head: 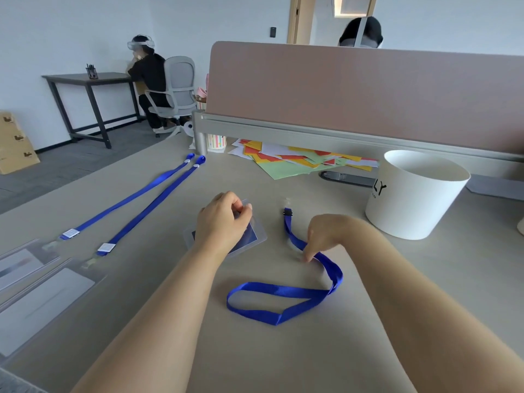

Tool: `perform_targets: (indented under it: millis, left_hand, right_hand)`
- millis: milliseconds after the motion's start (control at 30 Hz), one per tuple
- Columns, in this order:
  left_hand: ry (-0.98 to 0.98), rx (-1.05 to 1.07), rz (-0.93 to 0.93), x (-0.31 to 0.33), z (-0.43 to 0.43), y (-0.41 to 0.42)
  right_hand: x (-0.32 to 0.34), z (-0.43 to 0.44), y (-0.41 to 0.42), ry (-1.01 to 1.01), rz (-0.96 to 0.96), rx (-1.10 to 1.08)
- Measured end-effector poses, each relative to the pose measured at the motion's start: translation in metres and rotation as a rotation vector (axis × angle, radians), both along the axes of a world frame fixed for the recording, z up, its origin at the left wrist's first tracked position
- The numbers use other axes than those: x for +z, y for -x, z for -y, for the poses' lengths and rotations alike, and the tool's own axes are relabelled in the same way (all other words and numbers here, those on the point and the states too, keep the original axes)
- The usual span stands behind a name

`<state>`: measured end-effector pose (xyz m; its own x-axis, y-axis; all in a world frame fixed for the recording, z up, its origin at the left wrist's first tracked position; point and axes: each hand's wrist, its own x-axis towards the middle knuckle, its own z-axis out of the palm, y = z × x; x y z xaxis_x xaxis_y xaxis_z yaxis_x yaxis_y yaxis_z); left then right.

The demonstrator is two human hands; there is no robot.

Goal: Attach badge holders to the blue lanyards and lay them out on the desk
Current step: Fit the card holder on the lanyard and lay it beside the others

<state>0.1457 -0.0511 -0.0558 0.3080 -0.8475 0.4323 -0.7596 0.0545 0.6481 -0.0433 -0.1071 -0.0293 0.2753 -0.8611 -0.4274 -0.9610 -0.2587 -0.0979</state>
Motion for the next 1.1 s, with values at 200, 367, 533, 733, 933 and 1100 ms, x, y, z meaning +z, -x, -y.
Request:
perform_targets:
  millis: [200,367,533,733,933,1100]
  left_hand:
    - [0.0,-0.019,0.018,0.001,0.0,0.005]
    - [0.01,-0.019,0.028,-0.001,-0.001,0.002]
    - [0.032,-0.019,0.063,0.0,-0.001,0.004]
    - [0.088,-0.109,0.049,0.003,-0.007,0.01]
    - [0.11,-0.203,0.049,0.008,-0.011,0.025]
    - [0.028,-0.303,0.05,0.015,-0.007,0.05]
  right_hand:
    - [-0.015,0.014,-0.02,0.215,0.209,-0.14]
    - [-0.031,0.016,-0.032,0.299,0.31,-0.189]
    - [-0.032,0.014,-0.027,0.346,0.453,-0.252]
    - [-0.021,0.004,-0.01,0.21,0.809,-0.297]
    - [-0.013,-0.016,0.031,0.119,0.789,-0.136]
    - [-0.019,-0.026,0.073,0.219,0.546,-0.054]
